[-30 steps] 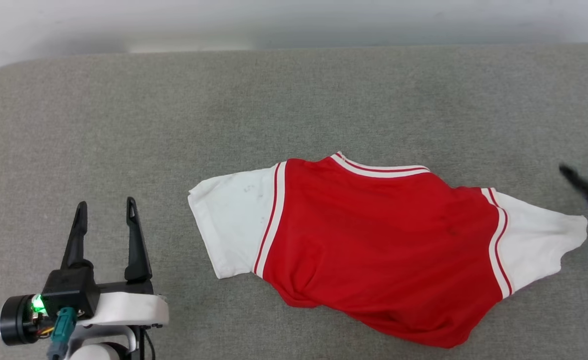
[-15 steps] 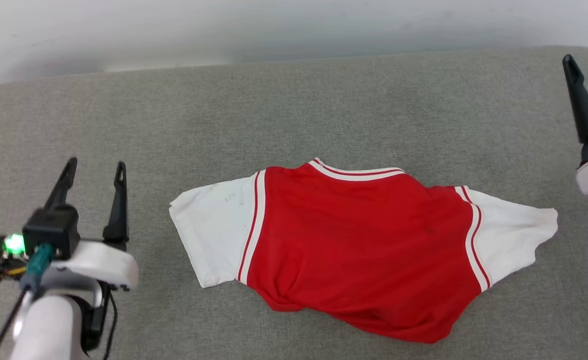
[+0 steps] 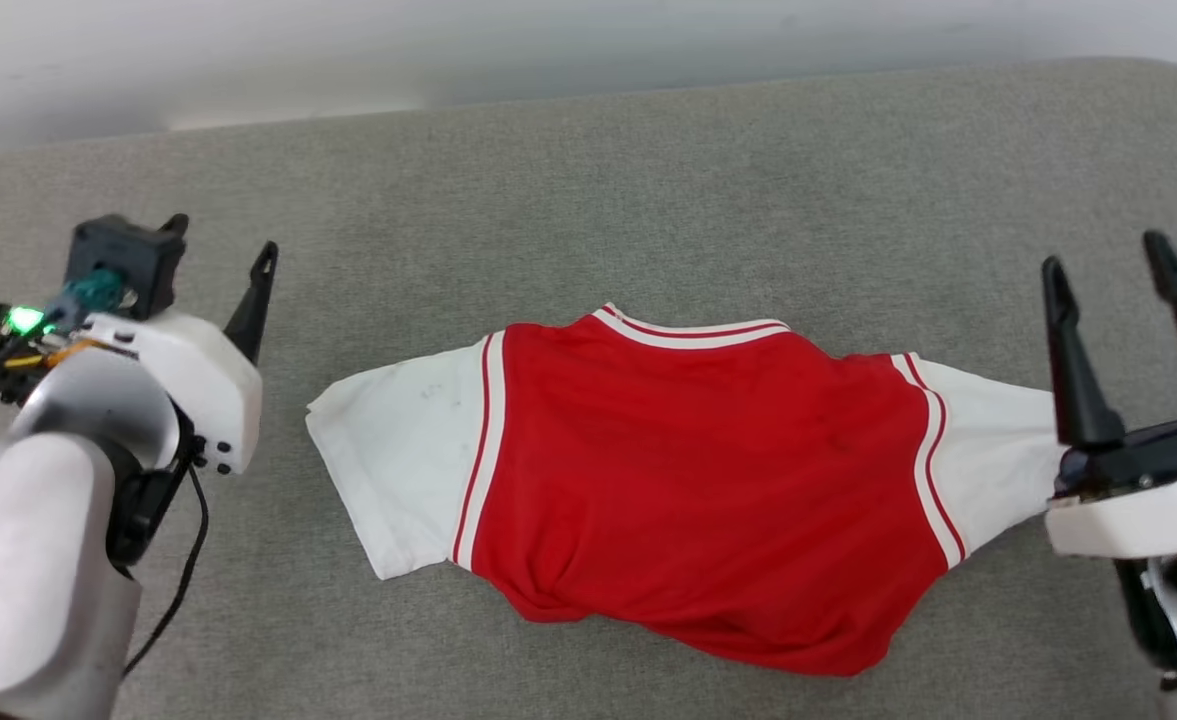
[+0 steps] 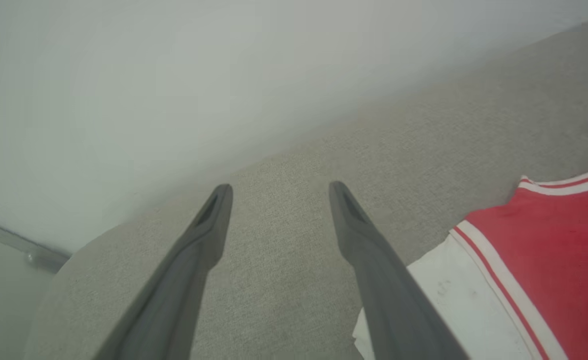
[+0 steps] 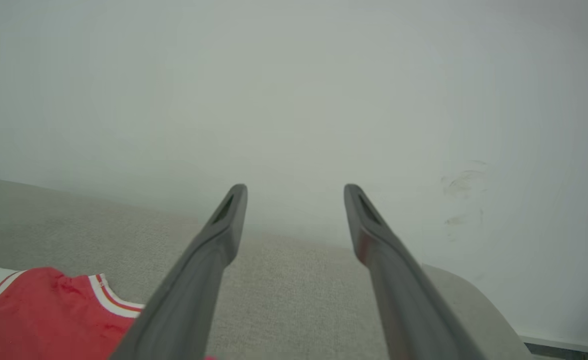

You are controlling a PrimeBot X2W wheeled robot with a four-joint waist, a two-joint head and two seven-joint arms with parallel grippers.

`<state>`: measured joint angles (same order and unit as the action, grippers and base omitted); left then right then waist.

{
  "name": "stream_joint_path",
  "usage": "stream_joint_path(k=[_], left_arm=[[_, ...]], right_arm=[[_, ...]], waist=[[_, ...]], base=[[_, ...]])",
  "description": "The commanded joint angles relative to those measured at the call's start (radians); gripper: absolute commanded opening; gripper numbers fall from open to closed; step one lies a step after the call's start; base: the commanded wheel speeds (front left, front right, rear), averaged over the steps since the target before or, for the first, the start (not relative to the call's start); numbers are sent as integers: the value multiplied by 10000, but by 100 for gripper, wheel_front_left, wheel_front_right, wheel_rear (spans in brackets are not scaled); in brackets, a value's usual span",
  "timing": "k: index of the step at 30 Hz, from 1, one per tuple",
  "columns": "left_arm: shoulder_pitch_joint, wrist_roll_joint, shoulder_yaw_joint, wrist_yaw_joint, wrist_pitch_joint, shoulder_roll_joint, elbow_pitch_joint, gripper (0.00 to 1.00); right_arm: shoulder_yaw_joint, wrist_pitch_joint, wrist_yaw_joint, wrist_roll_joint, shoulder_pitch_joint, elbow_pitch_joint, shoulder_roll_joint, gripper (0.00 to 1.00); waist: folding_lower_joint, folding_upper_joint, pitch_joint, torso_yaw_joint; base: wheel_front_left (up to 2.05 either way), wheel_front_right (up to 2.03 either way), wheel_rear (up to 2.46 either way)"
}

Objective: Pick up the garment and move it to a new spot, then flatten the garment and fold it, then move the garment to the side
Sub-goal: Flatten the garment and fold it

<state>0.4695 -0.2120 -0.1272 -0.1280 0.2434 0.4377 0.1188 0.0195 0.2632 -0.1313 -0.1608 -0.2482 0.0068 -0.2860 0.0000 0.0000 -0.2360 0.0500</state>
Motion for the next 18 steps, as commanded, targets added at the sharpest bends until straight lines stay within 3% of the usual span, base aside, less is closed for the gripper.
stream_joint_path(k=[1, 11, 18], left_arm=[[294, -375, -436, -7, 462, 314, -58, 100], [2393, -4135, -3746, -11, 4638, 2955, -559, 100], [3419, -5963, -5292, -12, 6635, 3657, -264, 100]], right_arm=[[65, 17, 11, 45, 232, -123, 132, 100], [287, 18, 11, 307, 335, -518, 336, 100], [479, 18, 11, 385, 6, -495, 295, 100]], waist=[[0, 0, -73, 95], [0, 0, -676, 422], [0, 0, -1183, 629]], base=[[0, 0, 0], [0, 0, 0], [0, 0, 0]])
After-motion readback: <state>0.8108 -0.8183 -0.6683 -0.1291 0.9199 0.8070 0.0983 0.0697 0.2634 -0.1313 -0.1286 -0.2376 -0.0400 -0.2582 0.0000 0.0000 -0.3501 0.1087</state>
